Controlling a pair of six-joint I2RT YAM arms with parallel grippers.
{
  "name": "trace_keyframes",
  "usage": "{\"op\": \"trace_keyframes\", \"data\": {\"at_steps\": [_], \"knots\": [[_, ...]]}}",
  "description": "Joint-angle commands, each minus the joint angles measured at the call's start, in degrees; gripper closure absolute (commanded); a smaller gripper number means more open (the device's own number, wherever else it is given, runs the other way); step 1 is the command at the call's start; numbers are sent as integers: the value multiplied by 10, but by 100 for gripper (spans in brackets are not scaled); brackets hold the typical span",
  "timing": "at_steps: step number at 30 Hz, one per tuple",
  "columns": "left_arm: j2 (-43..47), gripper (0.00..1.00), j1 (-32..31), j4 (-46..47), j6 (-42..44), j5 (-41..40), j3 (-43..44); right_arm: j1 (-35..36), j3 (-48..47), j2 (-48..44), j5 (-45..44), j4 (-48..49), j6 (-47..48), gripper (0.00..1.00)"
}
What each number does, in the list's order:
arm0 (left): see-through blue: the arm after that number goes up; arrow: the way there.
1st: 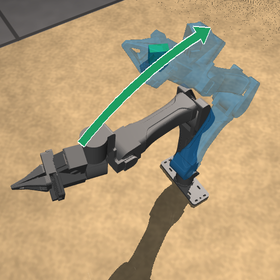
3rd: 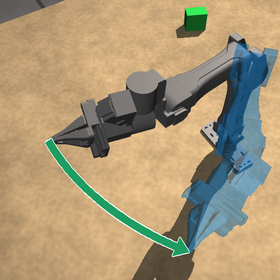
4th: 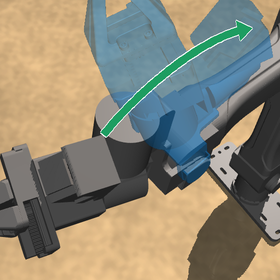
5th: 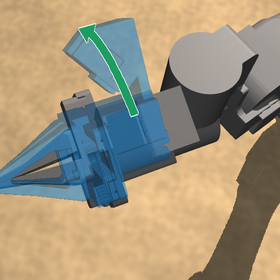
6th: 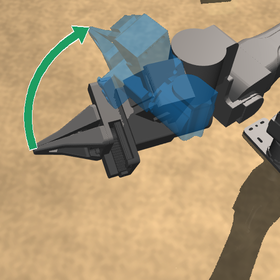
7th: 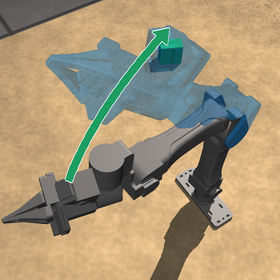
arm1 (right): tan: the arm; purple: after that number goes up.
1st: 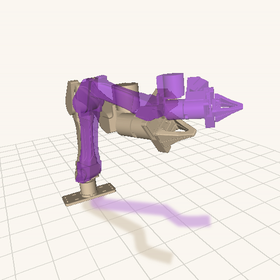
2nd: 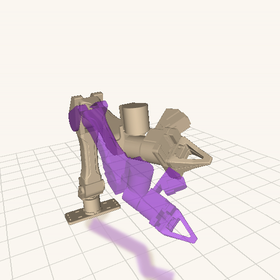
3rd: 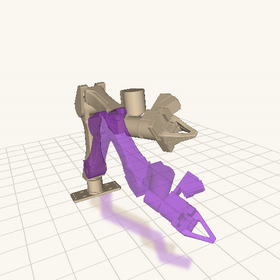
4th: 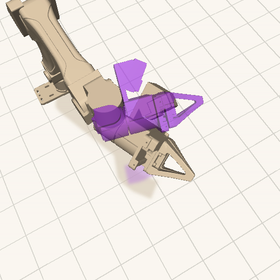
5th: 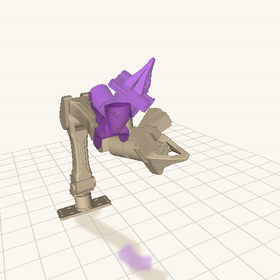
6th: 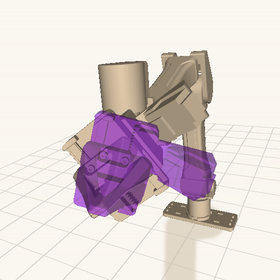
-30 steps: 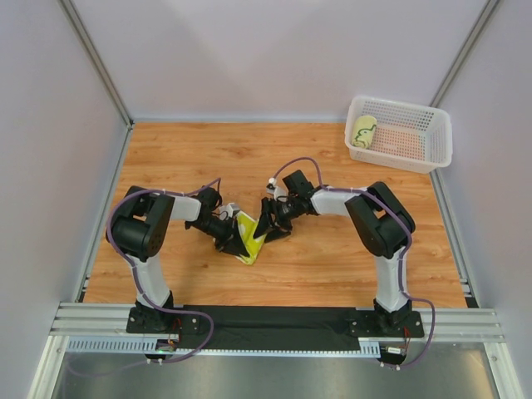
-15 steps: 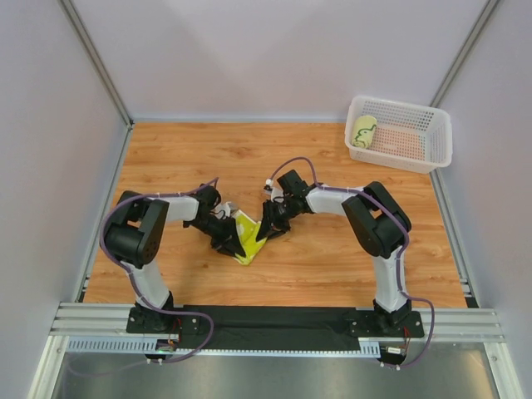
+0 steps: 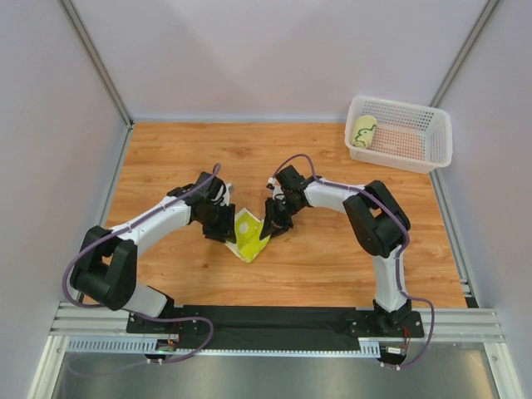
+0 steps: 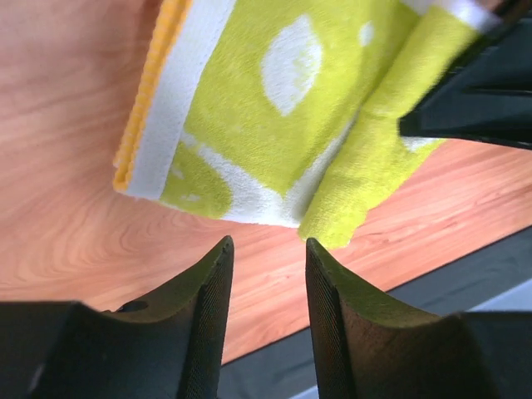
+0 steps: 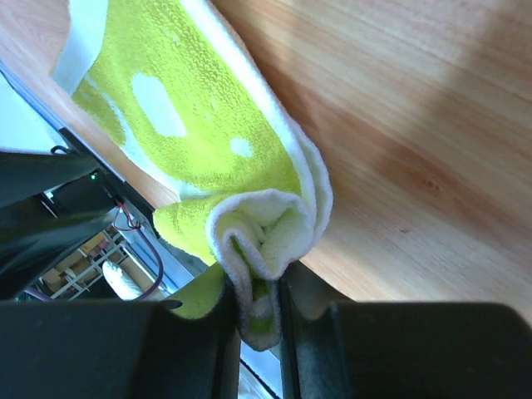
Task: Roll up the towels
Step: Roll the towel
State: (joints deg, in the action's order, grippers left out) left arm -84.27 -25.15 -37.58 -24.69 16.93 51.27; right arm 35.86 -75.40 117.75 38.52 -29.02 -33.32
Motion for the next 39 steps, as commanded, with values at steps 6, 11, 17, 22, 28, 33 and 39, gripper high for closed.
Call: {"op": "trace_keyframes", "data": {"at_steps": [6,11,17,22,28,33,39], "knots": [[48,51,-156,-9,101,-164,65,4,-72,23,-28,-118,10,90],[15,53,-216,15,112,-151,69,4,-92,34,-24,-148,10,90],[-26,54,-239,43,103,-152,47,3,-86,34,-20,-148,9,90],[-45,54,-250,67,104,-138,27,4,-85,35,-18,-149,12,90],[-82,50,-266,65,110,-147,33,4,-85,34,-18,-153,15,90],[-126,45,-285,54,106,-162,36,4,-86,35,-15,-155,19,90],[-154,49,-292,38,93,-197,31,-3,-86,38,-9,-159,27,90]]}}
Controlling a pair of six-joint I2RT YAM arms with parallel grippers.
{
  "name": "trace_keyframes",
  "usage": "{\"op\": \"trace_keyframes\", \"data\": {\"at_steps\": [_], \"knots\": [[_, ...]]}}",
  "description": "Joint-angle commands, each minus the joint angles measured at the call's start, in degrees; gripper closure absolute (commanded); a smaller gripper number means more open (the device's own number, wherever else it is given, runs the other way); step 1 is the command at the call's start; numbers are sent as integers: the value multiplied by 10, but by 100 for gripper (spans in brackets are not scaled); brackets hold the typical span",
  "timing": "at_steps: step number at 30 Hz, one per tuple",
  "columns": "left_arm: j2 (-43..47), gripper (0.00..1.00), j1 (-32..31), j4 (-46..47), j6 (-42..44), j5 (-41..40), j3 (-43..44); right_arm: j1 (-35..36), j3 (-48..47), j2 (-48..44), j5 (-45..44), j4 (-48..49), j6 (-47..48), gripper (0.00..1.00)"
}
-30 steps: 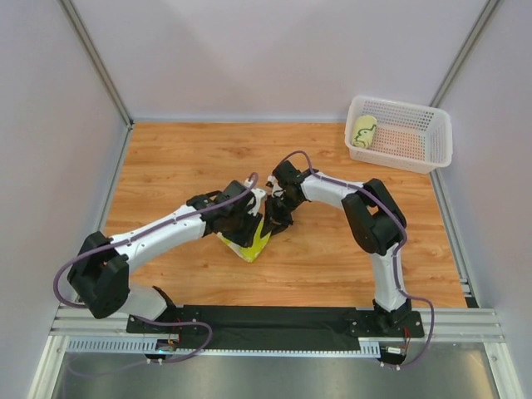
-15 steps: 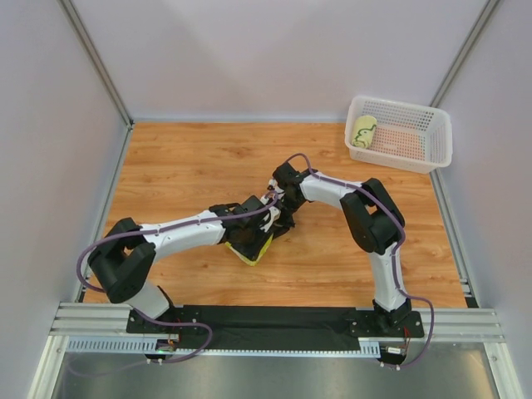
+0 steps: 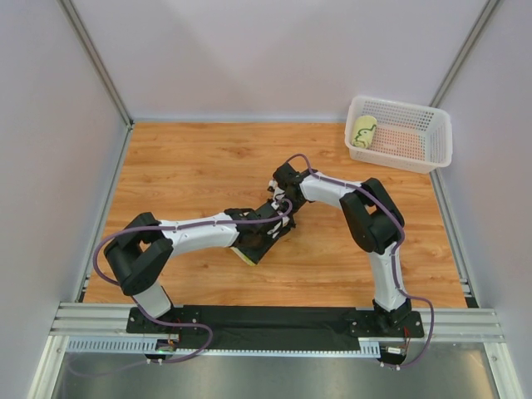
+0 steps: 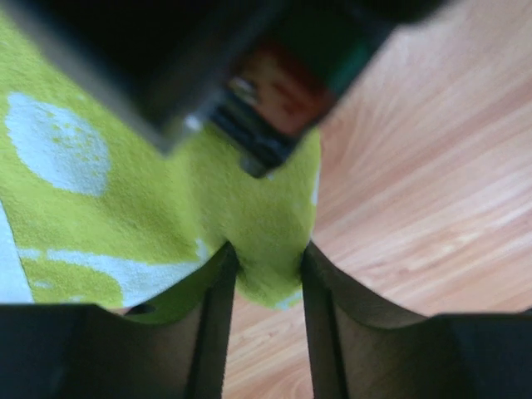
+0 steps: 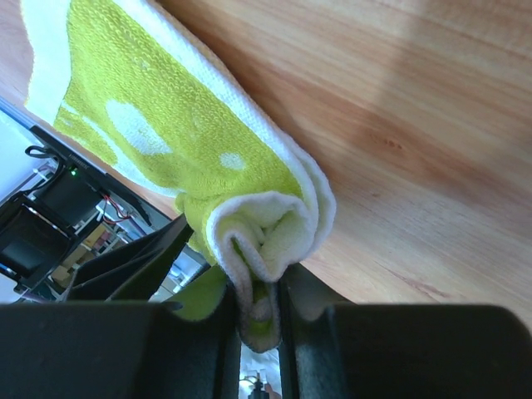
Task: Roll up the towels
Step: Roll the towel
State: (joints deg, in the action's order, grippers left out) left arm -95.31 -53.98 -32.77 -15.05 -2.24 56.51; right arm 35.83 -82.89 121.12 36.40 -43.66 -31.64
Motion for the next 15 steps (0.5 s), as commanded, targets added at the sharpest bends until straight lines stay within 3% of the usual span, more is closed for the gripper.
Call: {"op": "trace_keyframes", "data": {"at_steps": [1,8,10,15], "knots": [[-43,60,-3,-9,-5,-6,-22,-5,-11,5,16,-14,12,90],[-39,91,-3,-12,-1,19,-21,-31,-11,15,28,-20,27,86],[-28,97,-3,-12,-1,42,-18,-40,-14,17,26,-26,34,81],[-6,100,4,-17,-5,128,7,-59,-16,24,14,-40,47,67]]}}
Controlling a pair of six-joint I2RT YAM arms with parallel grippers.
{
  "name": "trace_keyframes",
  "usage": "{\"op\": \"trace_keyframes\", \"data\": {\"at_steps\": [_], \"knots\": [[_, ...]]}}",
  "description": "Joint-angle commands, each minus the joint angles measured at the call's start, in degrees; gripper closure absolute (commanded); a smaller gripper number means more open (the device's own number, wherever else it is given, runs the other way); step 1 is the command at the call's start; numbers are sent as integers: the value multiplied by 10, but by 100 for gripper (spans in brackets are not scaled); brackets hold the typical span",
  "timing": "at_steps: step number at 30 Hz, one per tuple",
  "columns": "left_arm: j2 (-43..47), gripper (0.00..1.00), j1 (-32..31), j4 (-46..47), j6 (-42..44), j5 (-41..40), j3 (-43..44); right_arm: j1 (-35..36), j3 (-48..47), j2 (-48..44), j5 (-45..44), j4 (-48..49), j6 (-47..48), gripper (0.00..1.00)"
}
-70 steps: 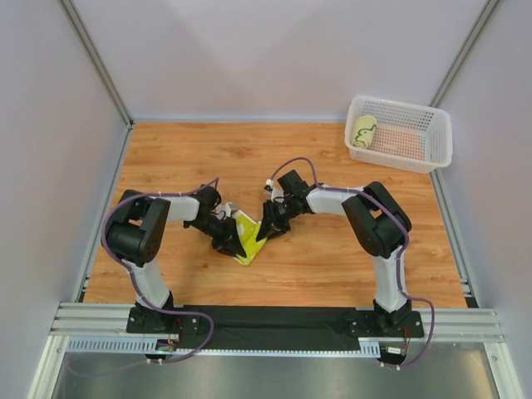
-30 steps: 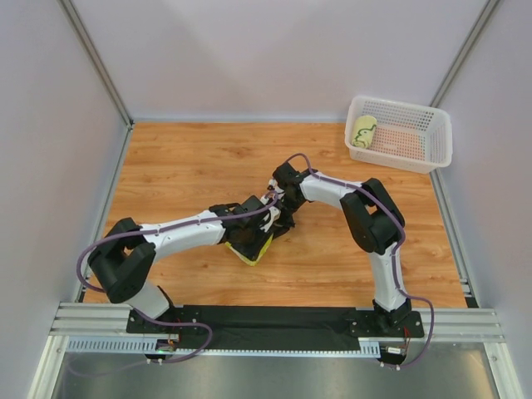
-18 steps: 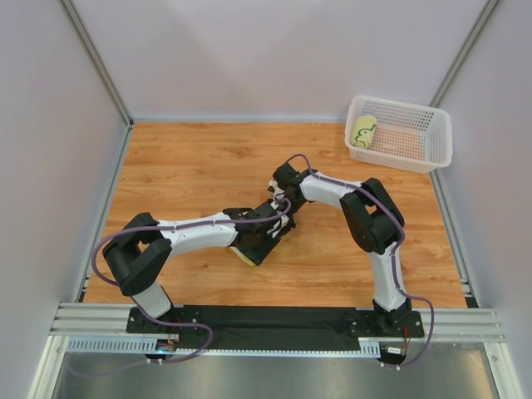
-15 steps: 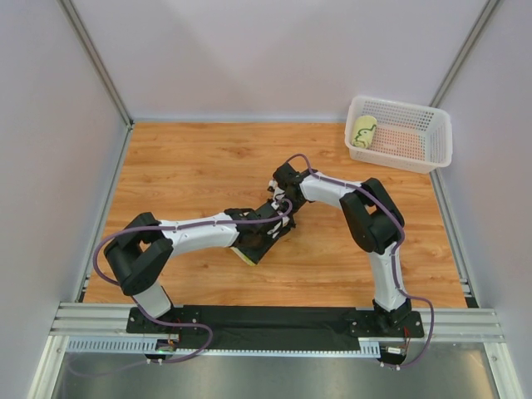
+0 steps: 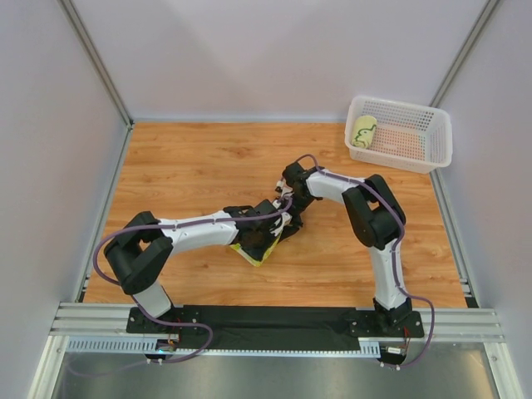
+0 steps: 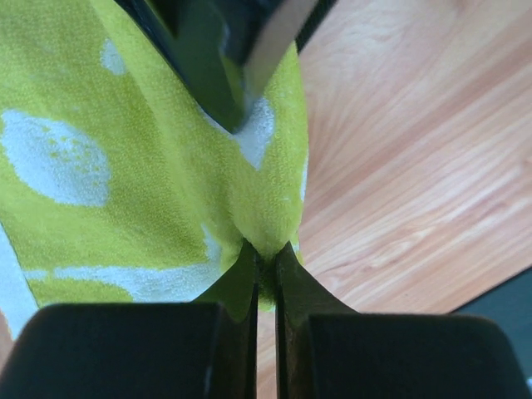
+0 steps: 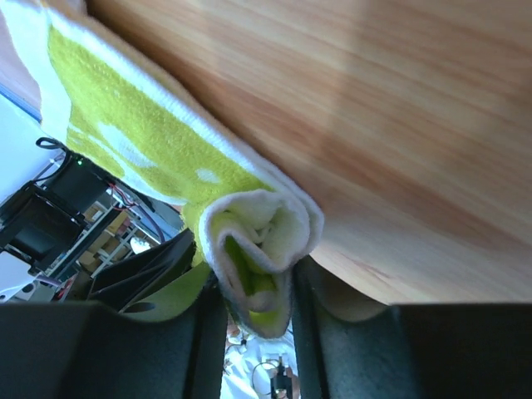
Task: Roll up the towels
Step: Roll the towel
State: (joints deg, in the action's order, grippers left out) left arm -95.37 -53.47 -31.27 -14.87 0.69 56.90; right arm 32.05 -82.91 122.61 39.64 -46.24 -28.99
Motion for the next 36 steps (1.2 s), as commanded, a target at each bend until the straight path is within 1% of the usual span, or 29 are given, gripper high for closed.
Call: {"op": "trace_keyframes", "data": {"at_steps": [1,4,8,13,17,22,25,26,29,32,36], "knots": [[-6,100,2,-35,-6,110,8,-23,-15,10,-22,-17,25,66],[-10,100,22,-43,0,162,28,-37,-11,9,-36,-25,36,66],[0,100,56,-27,-9,230,27,-55,-8,4,-53,-37,46,64],[12,100,108,20,-37,334,1,-79,-9,-3,-70,-50,51,64],[7,100,162,66,-67,412,-33,-95,-13,-14,-81,-57,53,62],[-25,100,220,84,-114,450,-60,-111,-4,-37,-73,-46,56,57],[-42,100,253,113,-136,483,-85,-117,19,-64,-36,-11,56,51],[-51,100,266,124,-146,502,-91,-116,27,-80,-12,15,55,48],[-68,100,286,131,-163,521,-94,-111,71,-112,34,75,44,43],[-93,100,307,118,-176,528,-92,-93,93,-125,48,103,47,39],[-127,100,332,104,-181,537,-91,-68,123,-120,59,152,32,38]]}}
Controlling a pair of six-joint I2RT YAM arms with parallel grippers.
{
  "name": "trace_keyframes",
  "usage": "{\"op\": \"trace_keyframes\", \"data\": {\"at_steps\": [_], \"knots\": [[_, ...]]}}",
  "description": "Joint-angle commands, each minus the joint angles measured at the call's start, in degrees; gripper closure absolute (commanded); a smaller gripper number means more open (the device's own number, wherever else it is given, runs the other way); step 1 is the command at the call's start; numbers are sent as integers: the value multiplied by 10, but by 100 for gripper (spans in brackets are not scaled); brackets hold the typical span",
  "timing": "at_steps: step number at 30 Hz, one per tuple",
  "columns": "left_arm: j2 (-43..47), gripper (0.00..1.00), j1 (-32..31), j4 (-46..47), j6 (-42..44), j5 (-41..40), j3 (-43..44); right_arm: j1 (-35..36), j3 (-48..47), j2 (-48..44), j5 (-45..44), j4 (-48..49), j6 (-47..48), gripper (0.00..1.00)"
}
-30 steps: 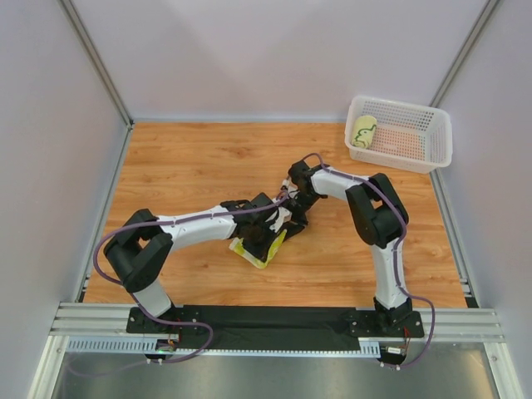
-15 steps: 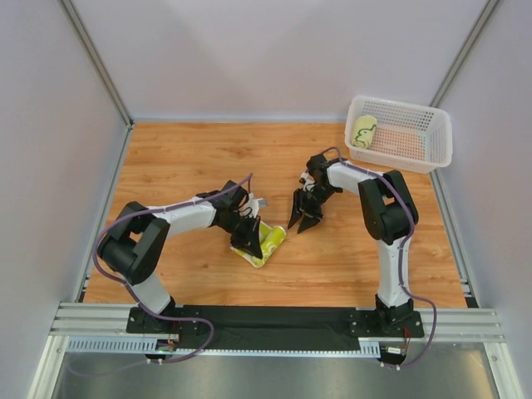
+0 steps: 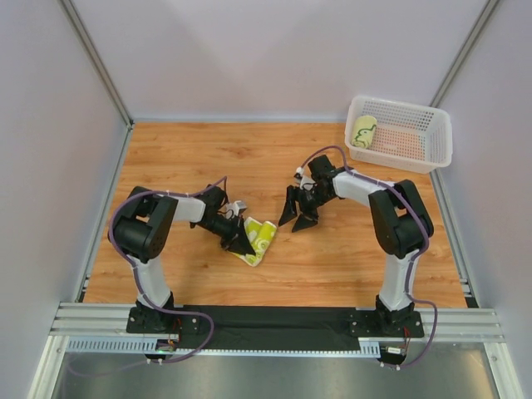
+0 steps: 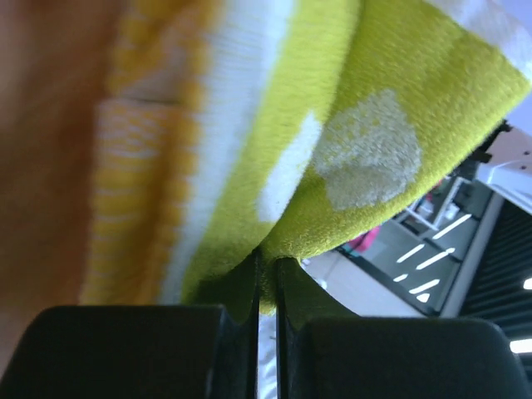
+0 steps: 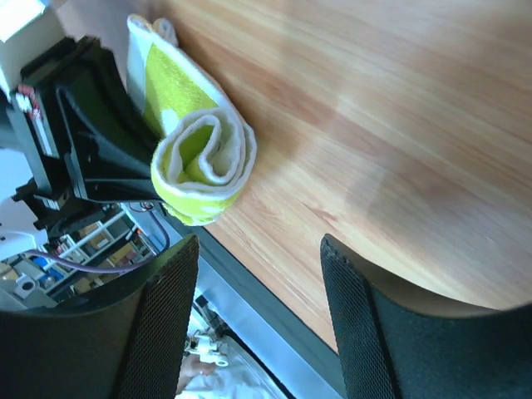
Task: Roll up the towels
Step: Roll the towel
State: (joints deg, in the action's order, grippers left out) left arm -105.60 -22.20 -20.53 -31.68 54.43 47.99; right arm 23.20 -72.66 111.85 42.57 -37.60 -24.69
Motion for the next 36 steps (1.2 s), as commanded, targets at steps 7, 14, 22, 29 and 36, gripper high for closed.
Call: {"op": "trace_keyframes", "data": {"at_steps": [7,14,22,29,36], "knots": [[-60,100,51,-42,13,6,6,52,56,4,55,169,-45,36],[-85,100,61,-72,36,10,17,88,42,32,72,213,-51,36],[-95,100,63,-82,52,22,20,107,8,76,67,219,-57,38],[-94,99,64,-86,59,22,22,116,-12,93,64,214,-55,72],[-14,68,63,-160,96,-98,60,117,-34,85,20,129,-35,83]]}}
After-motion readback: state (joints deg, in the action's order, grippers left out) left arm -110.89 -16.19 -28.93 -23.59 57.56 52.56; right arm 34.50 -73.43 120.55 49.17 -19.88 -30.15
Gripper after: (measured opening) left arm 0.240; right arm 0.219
